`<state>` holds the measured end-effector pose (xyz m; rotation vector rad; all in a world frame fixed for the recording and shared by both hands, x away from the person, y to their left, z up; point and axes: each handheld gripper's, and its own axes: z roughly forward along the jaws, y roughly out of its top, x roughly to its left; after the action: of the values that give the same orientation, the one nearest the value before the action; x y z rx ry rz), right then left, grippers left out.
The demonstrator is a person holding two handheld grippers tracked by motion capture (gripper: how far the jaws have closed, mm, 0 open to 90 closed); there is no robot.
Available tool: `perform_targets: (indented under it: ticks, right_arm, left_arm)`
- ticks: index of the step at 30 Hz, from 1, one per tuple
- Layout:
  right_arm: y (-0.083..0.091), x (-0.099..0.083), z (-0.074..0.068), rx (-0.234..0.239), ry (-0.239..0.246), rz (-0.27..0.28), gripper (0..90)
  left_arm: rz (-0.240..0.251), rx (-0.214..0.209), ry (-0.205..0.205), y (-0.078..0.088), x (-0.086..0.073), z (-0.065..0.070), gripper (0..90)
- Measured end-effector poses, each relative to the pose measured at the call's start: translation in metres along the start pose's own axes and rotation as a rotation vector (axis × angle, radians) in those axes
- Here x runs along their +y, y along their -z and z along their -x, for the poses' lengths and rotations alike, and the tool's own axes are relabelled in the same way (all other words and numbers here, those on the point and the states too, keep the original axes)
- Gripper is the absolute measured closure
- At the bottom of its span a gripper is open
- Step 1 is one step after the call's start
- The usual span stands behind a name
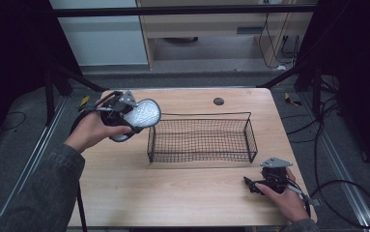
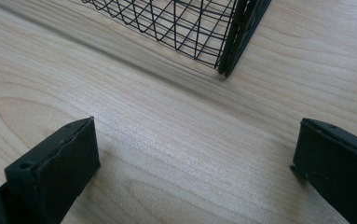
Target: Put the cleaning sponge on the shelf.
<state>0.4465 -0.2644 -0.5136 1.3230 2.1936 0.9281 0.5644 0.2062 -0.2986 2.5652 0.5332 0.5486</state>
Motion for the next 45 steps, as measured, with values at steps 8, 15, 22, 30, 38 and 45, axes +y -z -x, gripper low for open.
perform_targets:
  ticks: [8,15,22,30,38,45]
  right_arm:
    - [-0.001,0.001,0.0,-0.001,-0.004,-0.002,0.4]
    - [-0.001,0.001,0.0,-0.002,-0.004,-0.001,0.4]
    - [-0.001,0.001,0.0,-0.002,-0.003,-0.001,0.4]
    - [-0.001,0.001,-0.001,-0.006,-0.005,-0.001,0.4]
    - [-0.001,0.001,-0.001,-0.006,-0.006,0.002,0.4]
    - [-0.001,0.0,-0.001,-0.006,-0.007,0.001,0.4]
  left_arm:
    - [0.027,0.031,-0.024,0.001,0.035,0.002,13.0]
    - [0.001,0.037,-0.037,-0.011,0.055,0.012,13.1]
    - [-0.01,0.012,-0.097,-0.022,0.075,0.021,13.2]
    - [-0.021,0.003,-0.146,-0.034,0.09,0.03,13.2]
    - [-0.03,-0.014,-0.156,-0.048,0.1,0.039,13.2]
    - [-0.026,-0.034,-0.171,-0.061,0.104,0.042,13.3]
